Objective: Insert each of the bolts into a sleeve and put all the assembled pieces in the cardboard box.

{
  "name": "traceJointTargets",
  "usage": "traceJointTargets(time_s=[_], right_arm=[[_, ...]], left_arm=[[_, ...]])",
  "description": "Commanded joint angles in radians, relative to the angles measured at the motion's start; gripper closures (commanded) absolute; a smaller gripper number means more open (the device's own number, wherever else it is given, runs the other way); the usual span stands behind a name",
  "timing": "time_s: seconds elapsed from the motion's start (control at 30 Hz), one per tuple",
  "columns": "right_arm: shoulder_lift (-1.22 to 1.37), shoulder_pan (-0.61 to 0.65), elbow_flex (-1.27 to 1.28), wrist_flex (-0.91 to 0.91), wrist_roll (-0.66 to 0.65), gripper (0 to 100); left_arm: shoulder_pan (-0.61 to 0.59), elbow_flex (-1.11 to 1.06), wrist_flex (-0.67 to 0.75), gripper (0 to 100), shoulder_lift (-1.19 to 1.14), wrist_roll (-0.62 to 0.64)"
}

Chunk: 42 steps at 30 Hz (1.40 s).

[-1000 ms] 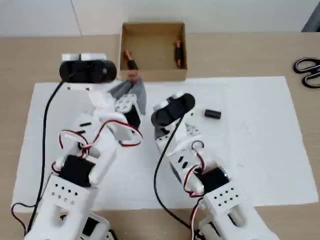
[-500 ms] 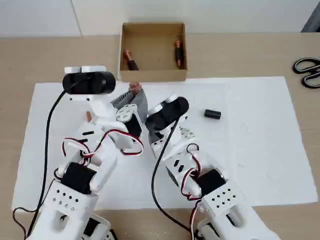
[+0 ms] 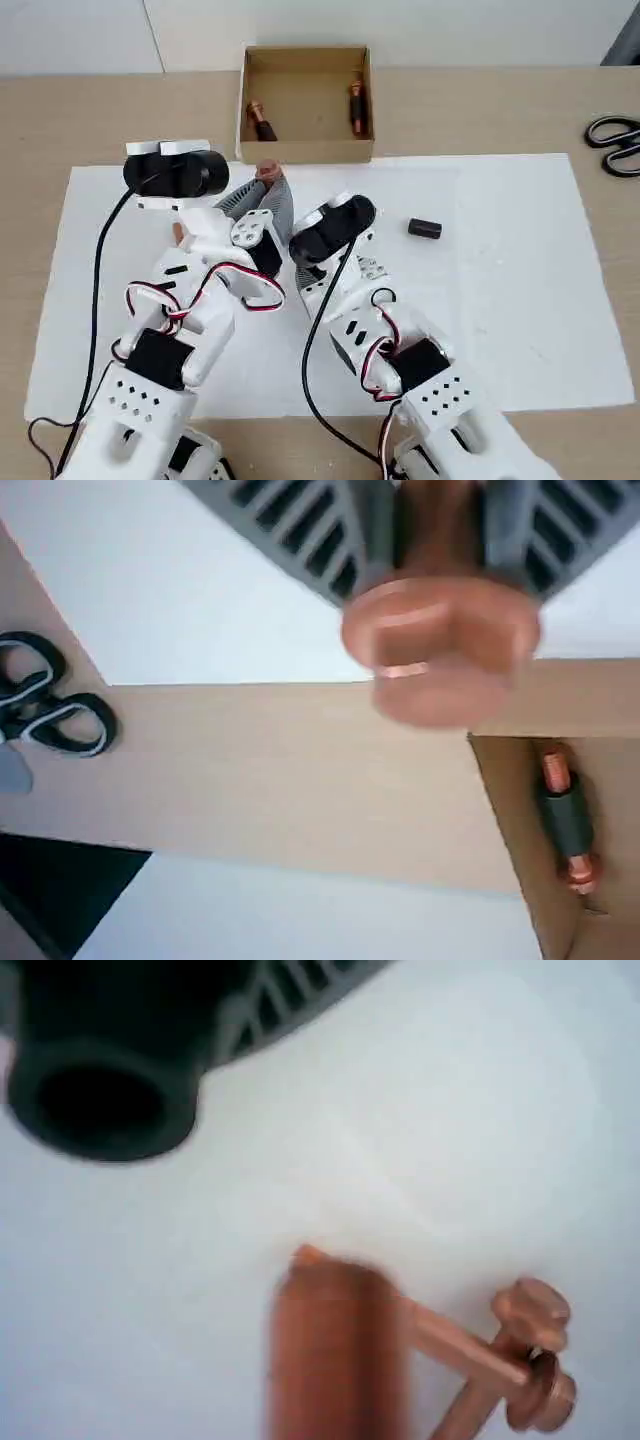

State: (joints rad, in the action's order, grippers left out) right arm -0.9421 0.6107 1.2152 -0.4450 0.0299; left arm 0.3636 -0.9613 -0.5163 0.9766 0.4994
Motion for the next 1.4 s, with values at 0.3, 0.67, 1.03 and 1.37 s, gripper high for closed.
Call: traceJointTargets(time_s=[0.3, 0.67, 1.03, 1.37], right_arm=[[-0.133, -0.005, 0.025, 0.018, 0.006, 99.5], [-0.180, -0.004, 0.046, -0.027, 0.006, 99.5], [-0.182, 0.042, 0.048, -0.028, 0.008, 99.5], [-0.182, 0.079, 0.049, -0.028, 0.008, 99.5]], left_arm=[[-0.057, 0.022, -0.173, 99, 0.149, -0.061], [-0.057, -0.059, -0.023, 99, 0.158, -0.063], [-0.051, -0.143, 0.104, 99, 0.158, -0.063], [-0.049, -0.147, 0.104, 99, 0.164, -0.034]])
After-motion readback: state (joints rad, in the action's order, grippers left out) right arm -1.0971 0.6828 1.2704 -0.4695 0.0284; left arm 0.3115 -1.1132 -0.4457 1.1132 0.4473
